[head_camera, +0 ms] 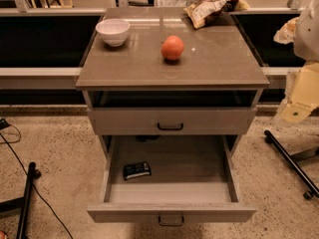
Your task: Pick rxbar blueberry from middle drawer and place on counter
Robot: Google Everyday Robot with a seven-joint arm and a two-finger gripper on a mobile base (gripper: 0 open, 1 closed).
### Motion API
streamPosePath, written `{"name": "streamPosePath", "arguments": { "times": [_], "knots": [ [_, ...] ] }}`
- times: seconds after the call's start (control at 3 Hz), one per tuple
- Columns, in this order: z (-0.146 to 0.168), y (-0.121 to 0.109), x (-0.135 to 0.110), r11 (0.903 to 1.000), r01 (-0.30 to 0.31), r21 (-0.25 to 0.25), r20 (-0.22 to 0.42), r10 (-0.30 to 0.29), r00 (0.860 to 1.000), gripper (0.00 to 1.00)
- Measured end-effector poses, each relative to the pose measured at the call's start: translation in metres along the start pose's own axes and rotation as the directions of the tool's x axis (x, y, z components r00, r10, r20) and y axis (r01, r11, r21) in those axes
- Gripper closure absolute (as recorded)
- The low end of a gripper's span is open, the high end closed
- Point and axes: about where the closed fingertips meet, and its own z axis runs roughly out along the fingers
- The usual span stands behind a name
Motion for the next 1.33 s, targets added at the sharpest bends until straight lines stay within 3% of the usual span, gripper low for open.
{"name": "streamPosePath", "arguments": {
  "times": [0.33, 0.67, 1.0, 1.33],
  "knots": [
    [0.000, 0.000, 0.000, 1.0000, 0.000, 0.000, 0.000, 0.000, 1.000, 0.00],
    [0.061, 0.016, -0.014, 0.9967, 0.035, -0.074, 0.040, -0.032, 0.999, 0.00],
    [0.145, 0.056, -0.036, 0.9831, 0.084, -0.163, 0.138, -0.061, 0.989, 0.00],
    [0.170, 0.074, -0.034, 0.9766, 0.090, -0.195, 0.135, -0.064, 0.989, 0.00]
  ]
}}
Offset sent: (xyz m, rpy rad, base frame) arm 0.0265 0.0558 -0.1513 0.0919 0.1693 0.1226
